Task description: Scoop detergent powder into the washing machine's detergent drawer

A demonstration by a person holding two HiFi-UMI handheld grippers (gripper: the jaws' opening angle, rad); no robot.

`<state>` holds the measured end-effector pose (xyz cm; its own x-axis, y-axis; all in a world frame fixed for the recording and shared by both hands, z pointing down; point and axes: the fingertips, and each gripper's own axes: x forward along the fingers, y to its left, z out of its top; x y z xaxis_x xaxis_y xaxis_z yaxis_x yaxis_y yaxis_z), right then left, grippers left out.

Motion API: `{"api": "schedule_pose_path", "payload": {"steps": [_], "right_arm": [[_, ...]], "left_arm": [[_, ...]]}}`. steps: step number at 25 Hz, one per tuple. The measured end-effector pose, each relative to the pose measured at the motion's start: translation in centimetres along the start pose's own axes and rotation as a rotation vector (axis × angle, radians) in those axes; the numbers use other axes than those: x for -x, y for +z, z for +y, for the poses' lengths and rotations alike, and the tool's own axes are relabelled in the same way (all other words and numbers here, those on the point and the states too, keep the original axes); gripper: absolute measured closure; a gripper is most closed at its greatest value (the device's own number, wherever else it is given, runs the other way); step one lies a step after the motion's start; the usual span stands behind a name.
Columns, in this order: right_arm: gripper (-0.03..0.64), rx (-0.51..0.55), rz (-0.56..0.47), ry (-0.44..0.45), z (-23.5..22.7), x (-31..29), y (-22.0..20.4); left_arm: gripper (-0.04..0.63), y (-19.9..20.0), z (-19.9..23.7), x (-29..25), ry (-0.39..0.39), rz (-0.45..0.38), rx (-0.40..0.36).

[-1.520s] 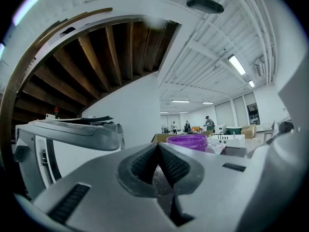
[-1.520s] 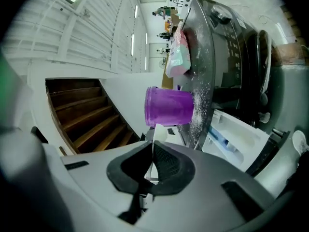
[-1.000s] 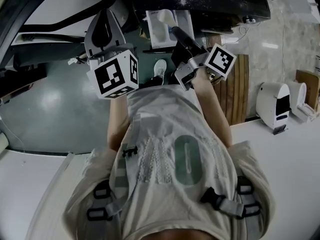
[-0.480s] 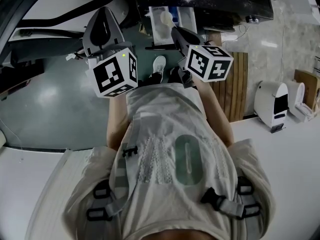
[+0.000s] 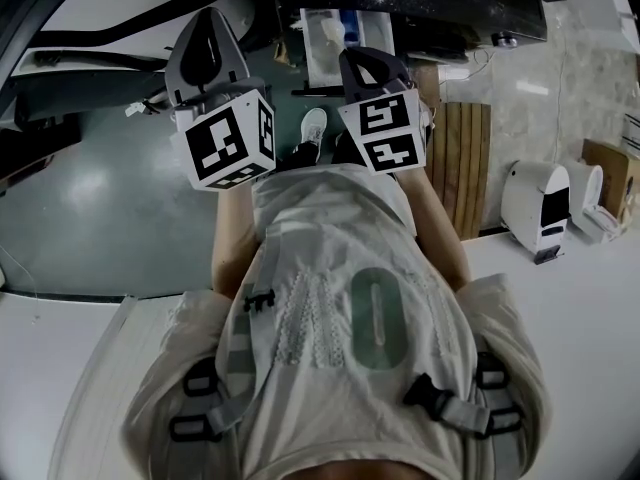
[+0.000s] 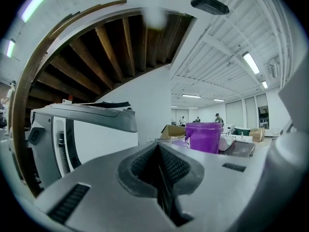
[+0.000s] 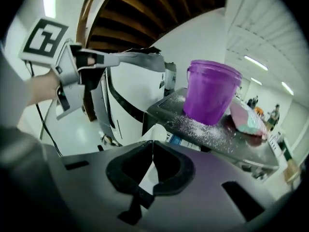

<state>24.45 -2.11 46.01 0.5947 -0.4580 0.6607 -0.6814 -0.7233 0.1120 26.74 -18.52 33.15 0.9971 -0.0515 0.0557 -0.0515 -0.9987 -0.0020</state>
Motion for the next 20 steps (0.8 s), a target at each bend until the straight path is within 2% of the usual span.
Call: {"api": "schedule_pose_path", "payload": {"steps": [7, 11, 14, 20], "right_arm": [[0.606, 0.704, 0.075, -0.128, 0.9, -1.0, -0.2], [0.606, 1.043, 0.084, -0.214, 0.7, -1.3, -0.1], [0.606, 1.171, 0.096, -0.248, 0.5, -1.6, -0.6], [0.607, 1.214, 0.097, -0.259, 0.6, -1.5, -1.3]], "left_arm": [[0.575, -1.1, 0.4, 0.1, 0.016, 0.02, 0.019], [0.574, -1.9, 0.7, 0.6, 0.033, 0.033, 0.025], [0.574, -2.2, 1.0, 1.0, 0.044, 0.039, 0.028], [0.574, -2.3, 0.8, 1.4, 0.045, 0.039, 0.029]]}}
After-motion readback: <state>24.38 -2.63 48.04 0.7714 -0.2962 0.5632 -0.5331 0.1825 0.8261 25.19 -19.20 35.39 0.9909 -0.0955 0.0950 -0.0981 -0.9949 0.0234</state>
